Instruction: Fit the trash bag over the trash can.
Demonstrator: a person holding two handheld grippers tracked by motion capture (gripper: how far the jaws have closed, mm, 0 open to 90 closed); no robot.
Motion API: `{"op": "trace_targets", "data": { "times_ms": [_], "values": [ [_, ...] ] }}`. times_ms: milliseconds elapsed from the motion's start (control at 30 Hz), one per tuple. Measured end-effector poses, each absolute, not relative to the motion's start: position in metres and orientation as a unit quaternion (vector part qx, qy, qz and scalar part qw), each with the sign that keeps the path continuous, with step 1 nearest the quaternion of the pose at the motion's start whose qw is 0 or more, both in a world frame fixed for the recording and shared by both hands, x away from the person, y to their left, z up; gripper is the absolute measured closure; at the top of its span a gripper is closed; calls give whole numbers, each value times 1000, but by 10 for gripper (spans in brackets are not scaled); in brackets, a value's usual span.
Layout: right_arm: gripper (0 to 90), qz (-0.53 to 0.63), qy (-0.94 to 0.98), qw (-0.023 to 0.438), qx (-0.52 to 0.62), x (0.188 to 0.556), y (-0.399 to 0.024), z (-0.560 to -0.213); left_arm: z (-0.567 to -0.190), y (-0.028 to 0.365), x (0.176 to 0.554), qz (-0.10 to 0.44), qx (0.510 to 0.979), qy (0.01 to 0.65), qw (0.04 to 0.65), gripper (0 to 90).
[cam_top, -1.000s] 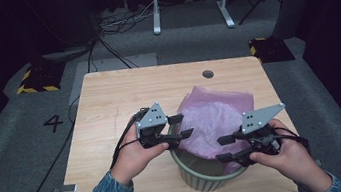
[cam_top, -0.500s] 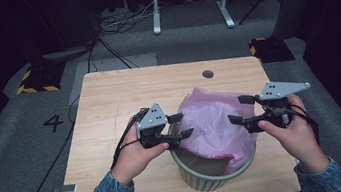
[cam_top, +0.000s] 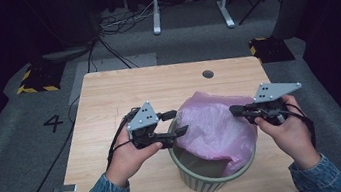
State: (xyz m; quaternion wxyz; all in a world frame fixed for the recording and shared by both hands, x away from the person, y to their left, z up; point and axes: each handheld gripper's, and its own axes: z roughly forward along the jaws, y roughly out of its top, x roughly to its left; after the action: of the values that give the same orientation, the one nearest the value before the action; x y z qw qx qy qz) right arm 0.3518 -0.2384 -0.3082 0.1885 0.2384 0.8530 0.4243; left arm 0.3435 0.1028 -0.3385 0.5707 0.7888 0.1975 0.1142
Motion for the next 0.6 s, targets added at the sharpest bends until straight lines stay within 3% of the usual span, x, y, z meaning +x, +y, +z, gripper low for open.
{"op": "trace_targets", "data": {
  "times_ms": [100, 133, 167, 200, 267, 333, 467, 500, 600],
  "values": [
    [879, 431, 857, 171, 226, 345, -233, -305, -338, 103, 344, 114, 789, 199, 570, 413],
    [807, 432, 855, 171, 231, 345, -233, -304, -338, 102, 344, 114, 789, 200, 570, 413],
    [664, 431, 852, 176, 240, 347, -234, -304, -338, 102, 344, 114, 789, 200, 570, 413],
    [664, 431, 852, 176, 240, 347, -234, -304, -338, 102, 345, 115, 788, 201, 570, 413],
    [357, 429, 838, 195, 276, 361, -235, -310, -338, 102, 345, 114, 789, 200, 570, 413],
    [313, 428, 836, 181, 292, 369, -235, -317, -339, 103, 345, 114, 790, 201, 568, 411],
    [376, 426, 840, 155, 297, 377, -234, -325, -340, 104, 347, 114, 789, 204, 568, 411],
    [567, 428, 846, 130, 290, 379, -233, -327, -341, 105, 347, 114, 788, 207, 569, 411],
    [729, 419, 855, 142, 271, 378, -232, -325, -341, 107, 347, 113, 788, 207, 569, 411]
  ]
}}
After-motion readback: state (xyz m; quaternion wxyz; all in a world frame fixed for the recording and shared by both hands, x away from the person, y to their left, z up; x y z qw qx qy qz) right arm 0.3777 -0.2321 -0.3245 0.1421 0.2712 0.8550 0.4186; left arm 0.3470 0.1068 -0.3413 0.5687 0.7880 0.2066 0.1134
